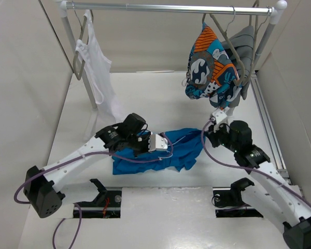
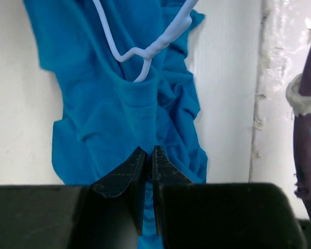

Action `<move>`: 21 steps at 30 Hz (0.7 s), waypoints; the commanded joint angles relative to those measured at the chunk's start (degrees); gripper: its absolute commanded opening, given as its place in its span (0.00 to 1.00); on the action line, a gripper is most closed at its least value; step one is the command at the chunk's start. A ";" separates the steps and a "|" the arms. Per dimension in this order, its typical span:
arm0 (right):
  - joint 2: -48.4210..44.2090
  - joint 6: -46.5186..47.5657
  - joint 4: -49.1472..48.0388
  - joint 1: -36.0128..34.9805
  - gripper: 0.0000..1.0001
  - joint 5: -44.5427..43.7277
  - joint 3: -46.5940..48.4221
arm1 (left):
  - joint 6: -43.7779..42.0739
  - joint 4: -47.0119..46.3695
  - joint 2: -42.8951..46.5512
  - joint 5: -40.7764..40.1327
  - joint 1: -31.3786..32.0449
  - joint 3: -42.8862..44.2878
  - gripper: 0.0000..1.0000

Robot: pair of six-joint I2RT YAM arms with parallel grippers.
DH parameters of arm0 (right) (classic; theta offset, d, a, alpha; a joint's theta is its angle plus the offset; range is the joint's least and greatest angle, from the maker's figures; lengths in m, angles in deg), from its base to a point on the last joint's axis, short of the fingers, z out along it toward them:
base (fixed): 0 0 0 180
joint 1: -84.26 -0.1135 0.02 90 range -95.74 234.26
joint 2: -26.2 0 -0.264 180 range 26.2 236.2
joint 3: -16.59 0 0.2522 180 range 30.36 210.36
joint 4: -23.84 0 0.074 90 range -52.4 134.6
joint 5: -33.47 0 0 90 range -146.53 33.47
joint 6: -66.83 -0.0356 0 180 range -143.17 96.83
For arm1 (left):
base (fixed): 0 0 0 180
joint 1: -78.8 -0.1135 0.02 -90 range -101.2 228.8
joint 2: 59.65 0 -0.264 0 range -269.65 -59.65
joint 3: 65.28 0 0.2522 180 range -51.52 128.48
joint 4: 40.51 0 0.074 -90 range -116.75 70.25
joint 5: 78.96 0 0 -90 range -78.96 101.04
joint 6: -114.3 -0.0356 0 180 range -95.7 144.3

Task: Place the t-shirt on the hanger
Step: Place tshirt on hanger

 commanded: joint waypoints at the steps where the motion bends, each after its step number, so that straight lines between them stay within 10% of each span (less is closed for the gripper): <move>1: 4.82 10.56 -3.54 -6.52 0.00 5.74 8.76 | -7.16 4.57 -2.34 6.29 0.87 6.95 0.00; 8: 11.95 17.79 2.40 -13.30 0.05 19.21 16.16 | -14.20 9.60 -5.07 11.59 0.87 11.72 0.00; 16: 5.81 23.14 16.32 -14.43 0.75 19.82 18.88 | -18.43 11.26 -6.21 14.22 0.34 13.39 0.00; 21: 4.48 23.60 13.09 -20.68 0.69 19.21 18.55 | -19.83 11.27 -7.53 17.83 -0.19 14.44 0.00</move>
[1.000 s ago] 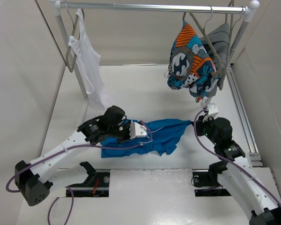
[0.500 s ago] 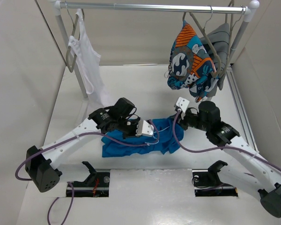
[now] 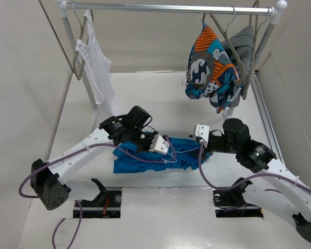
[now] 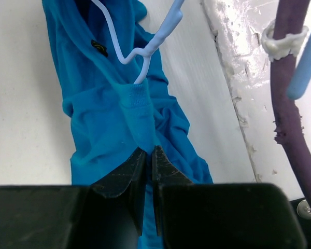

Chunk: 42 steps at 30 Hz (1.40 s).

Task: Place the t-shirt on the hanger
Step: Place tshirt on hanger

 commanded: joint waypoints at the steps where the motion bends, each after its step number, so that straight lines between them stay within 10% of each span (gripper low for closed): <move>1: 0.52 1.03 -4.03 -4.85 0.67 1.68 -0.43 | -1.78 0.10 -0.51 5.65 -0.82 3.51 0.00; 13: 9.67 1.65 -11.52 -6.72 0.43 1.68 -4.56 | 0.16 -1.13 0.01 6.72 -1.88 4.13 0.00; 15: 9.67 0.07 -12.05 -6.72 0.33 -1.46 -5.62 | 0.68 -1.14 0.01 6.72 -1.88 4.13 0.00; 17: 7.83 -2.21 -12.58 -6.72 0.00 -4.02 -6.33 | 0.68 -1.14 0.01 6.72 -1.88 4.13 0.00; 30: -13.61 -7.41 8.76 -6.01 0.00 -12.03 -2.55 | 6.12 -9.65 -0.42 -4.08 -8.21 0.35 0.02; 42: -13.18 -8.55 24.59 -5.49 0.00 -16.16 13.35 | 5.87 -10.54 -5.79 -3.66 -15.23 4.39 0.00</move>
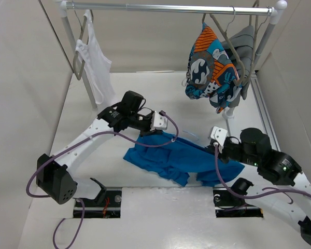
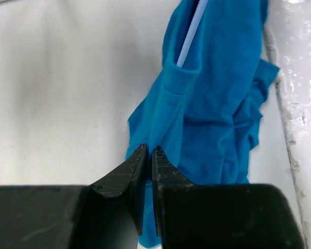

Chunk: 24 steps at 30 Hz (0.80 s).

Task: Place the t-shirt on the hanger
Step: Place tshirt on hanger

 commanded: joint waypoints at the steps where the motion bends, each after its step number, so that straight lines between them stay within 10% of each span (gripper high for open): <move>1: -1.49 -0.88 7.63 0.28 0.00 -0.91 7.93 | -0.58 2.62 -1.11 -10.58 -6.19 2.23 0.00; 8: 3.78 -0.88 10.19 0.28 0.00 -0.38 16.81 | -0.58 1.47 -2.17 -9.18 -7.86 3.55 0.00; 11: 7.47 -0.88 8.09 0.28 0.00 0.85 19.36 | 1.69 1.47 -2.17 -3.32 -7.86 6.35 0.35; 15: 12.31 -0.88 3.52 0.28 0.00 2.26 22.08 | 7.22 0.34 -0.07 1.37 -7.86 9.26 0.56; 20: 15.21 1.22 0.44 0.28 0.00 1.55 23.14 | 10.32 -3.09 4.41 2.08 -7.86 9.19 0.53; 24: 15.74 1.23 -2.19 0.28 0.00 3.05 21.75 | 2.80 0.83 7.31 0.76 -7.86 6.37 0.17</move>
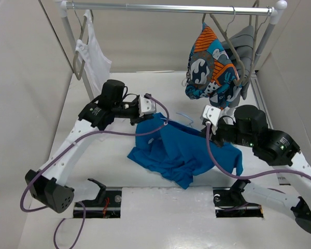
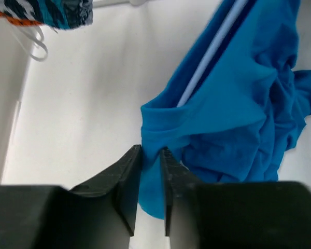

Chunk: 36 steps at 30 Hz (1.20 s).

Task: Place the t-shirt on the hanger
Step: Place tshirt on hanger, then hang the hanger with tshirt onto the clothesline

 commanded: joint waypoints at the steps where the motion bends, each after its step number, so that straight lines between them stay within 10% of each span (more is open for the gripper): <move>1: -1.02 0.77 -6.66 0.02 0.00 2.31 1.17 | -5.25 3.15 2.80 1.96 0.55 -1.30 0.13; 14: 2.84 -0.28 -14.31 0.02 0.00 3.19 -0.87 | -6.59 3.78 3.49 8.55 1.70 -0.78 0.02; 19: 5.56 -1.69 -13.78 0.02 0.00 -5.49 4.76 | -0.81 -1.39 7.00 -2.50 1.70 -3.58 0.56; 22: 8.11 -2.83 -11.58 0.02 0.00 -11.73 9.77 | 9.82 -13.58 13.41 -12.58 1.70 -9.62 0.64; 24: 10.48 -3.44 -10.79 0.02 0.00 -14.38 13.28 | 17.11 -28.29 20.24 -18.58 1.70 -13.86 1.00; 28: 15.58 -3.45 -12.98 0.02 0.00 -18.78 19.95 | 28.38 -44.70 29.22 -31.16 1.70 -22.65 1.00; 36: 27.36 -2.83 -19.05 0.02 0.00 -27.73 38.42 | 30.15 -35.33 29.95 -29.51 3.80 -22.39 1.00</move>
